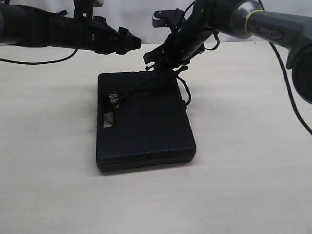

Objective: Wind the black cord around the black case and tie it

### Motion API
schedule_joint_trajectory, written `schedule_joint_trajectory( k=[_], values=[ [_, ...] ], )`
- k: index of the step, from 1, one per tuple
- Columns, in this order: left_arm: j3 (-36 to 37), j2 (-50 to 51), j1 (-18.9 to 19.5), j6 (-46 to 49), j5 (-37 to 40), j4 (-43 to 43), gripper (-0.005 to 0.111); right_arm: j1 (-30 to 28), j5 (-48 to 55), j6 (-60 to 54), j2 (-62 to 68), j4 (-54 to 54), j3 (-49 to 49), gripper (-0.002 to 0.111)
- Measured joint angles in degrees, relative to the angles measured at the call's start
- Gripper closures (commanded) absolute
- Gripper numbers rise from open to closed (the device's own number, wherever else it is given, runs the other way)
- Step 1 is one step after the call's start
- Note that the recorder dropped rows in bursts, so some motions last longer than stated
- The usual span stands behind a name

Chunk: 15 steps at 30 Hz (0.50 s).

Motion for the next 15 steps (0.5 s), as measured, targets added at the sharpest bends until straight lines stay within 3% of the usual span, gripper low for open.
schedule_joint_trajectory(
  k=[4,15],
  values=[
    [0.0,0.0,0.0,0.0,0.0,0.0,0.040,0.0,-1.7,0.0,0.9,-0.3,0.0,0.104],
    [0.0,0.0,0.0,0.0,0.0,0.0,0.040,0.0,-1.6,-0.5,0.8,-0.3,-0.1,0.104]
  ],
)
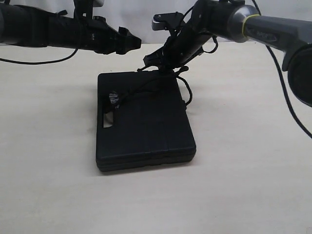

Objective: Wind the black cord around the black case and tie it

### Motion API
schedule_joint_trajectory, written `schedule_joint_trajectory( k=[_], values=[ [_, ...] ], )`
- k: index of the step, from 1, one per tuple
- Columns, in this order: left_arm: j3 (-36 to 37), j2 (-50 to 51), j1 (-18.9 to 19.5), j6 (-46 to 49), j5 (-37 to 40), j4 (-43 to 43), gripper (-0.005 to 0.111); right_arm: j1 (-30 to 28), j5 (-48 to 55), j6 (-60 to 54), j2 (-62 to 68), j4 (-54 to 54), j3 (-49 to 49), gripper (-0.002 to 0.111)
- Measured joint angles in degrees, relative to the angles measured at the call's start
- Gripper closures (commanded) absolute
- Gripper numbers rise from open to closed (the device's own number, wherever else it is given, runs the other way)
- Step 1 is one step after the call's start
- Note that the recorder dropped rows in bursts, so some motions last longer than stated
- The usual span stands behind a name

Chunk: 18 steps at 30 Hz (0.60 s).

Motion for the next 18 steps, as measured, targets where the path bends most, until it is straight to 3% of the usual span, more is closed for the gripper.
schedule_joint_trajectory(
  k=[13,18],
  values=[
    [0.0,0.0,0.0,0.9,0.6,0.3,0.041,0.0,-1.4,-0.9,-5.1,0.6,0.0,0.104],
    [0.0,0.0,0.0,11.3,12.5,8.0,0.044,0.0,-1.9,-1.3,-7.4,0.6,0.7,0.104]
  ],
)
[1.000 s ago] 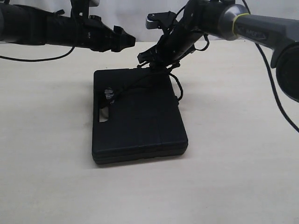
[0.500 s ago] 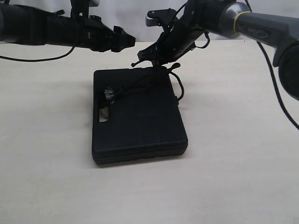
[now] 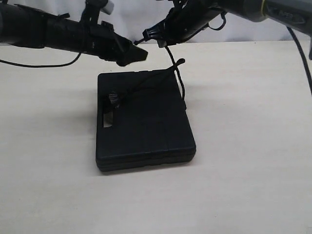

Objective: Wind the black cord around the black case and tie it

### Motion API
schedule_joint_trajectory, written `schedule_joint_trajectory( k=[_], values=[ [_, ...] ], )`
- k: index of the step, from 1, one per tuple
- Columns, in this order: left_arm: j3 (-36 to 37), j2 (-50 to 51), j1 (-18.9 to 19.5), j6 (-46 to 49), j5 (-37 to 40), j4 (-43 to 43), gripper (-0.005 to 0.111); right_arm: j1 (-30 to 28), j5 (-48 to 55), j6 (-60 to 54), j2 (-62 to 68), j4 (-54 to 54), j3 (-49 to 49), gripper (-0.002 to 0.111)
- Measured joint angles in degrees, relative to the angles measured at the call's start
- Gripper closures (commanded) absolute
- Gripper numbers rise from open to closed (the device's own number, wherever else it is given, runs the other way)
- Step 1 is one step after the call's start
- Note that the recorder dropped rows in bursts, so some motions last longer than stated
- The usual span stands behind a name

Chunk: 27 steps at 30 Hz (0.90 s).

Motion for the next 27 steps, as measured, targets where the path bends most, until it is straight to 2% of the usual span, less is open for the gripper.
schedule_joint_trajectory(
  k=[3,8,15,16,17,19,20,22,24,25,27],
  values=[
    [0.0,0.0,-0.1,5.6,7.2,3.9,0.044,0.0,-0.4,-0.1,-2.4,0.0,1.7,0.104],
    [0.0,0.0,-0.1,8.9,8.9,6.9,0.044,0.0,-2.5,-0.9,-7.6,0.0,7.1,0.104],
    [0.0,3.1,-4.6,16.9,6.7,12.1,0.044,-0.2,-8.5,-1.2,-15.8,-0.7,17.6,0.104],
    [0.0,3.5,-5.6,18.0,4.9,12.2,0.044,-0.4,-9.4,-1.2,-17.0,-1.1,19.3,0.104],
    [0.0,4.0,-7.3,19.0,-1.0,12.4,0.046,-1.0,-11.2,-1.2,-19.3,-1.6,22.4,0.104],
    [0.0,4.0,-8.9,18.2,-10.3,12.6,0.068,-2.3,-14.1,-1.2,-22.3,-1.9,27.1,0.104],
    [0.0,4.0,-9.0,16.9,-12.8,12.9,0.085,-2.9,-15.2,-1.2,-23.2,-1.9,28.7,0.104],
    [0.0,4.0,-9.0,11.6,-16.4,16.5,0.107,-5.6,-17.8,-1.2,-25.4,-1.9,33.0,0.104],
    [0.0,4.0,-9.0,7.1,-16.2,24.1,0.107,-8.7,-19.8,-1.2,-27.3,-1.9,36.4,0.104],
    [0.0,4.0,-9.0,4.7,-14.4,29.0,0.107,-10.6,-20.6,-1.1,-28.2,-1.9,38.3,0.104],
    [-0.1,2.9,-9.0,2.2,-9.8,33.7,0.107,-13.0,-21.4,-1.1,-29.3,-0.8,40.7,0.104]
  ],
)
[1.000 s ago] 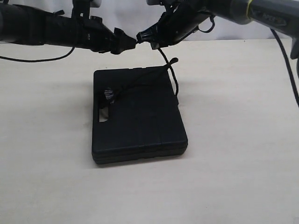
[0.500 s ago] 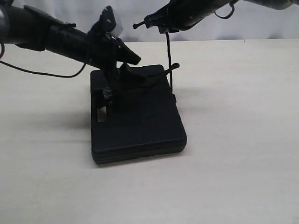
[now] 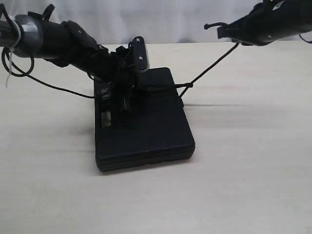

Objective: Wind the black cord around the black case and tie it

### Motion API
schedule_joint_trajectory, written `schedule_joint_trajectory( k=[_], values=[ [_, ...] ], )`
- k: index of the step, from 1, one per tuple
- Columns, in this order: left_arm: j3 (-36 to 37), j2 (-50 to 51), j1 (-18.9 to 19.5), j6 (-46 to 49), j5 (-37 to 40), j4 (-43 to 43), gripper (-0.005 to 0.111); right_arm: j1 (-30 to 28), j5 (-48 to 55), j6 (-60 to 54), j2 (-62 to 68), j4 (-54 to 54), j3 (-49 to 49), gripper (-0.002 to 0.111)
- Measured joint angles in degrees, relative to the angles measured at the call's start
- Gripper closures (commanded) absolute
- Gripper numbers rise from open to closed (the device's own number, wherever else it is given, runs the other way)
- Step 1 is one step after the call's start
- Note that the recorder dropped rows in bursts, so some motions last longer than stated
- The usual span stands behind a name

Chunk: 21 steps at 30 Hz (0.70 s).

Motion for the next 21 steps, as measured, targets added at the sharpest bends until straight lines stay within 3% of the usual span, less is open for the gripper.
schedule_joint_trajectory(
  k=[4,7,14,21],
  values=[
    [0.0,-3.7,-0.4,-5.4,7.4,6.2,0.107,-1.5,-1.0,-0.9,-3.8,1.8,1.1,0.104],
    [0.0,-4.9,-0.4,-12.6,7.9,13.3,0.107,-1.5,0.5,-1.2,-6.5,2.4,1.2,0.104],
    [0.0,-4.8,-0.5,-16.3,6.2,16.2,0.107,-1.5,2.3,-1.3,-9.4,2.8,2.5,0.104],
    [-0.1,-2.9,-0.4,-17.8,8.0,18.8,0.107,-9.6,-7.6,-0.2,-9.8,2.9,16.6,0.104]
  ],
)
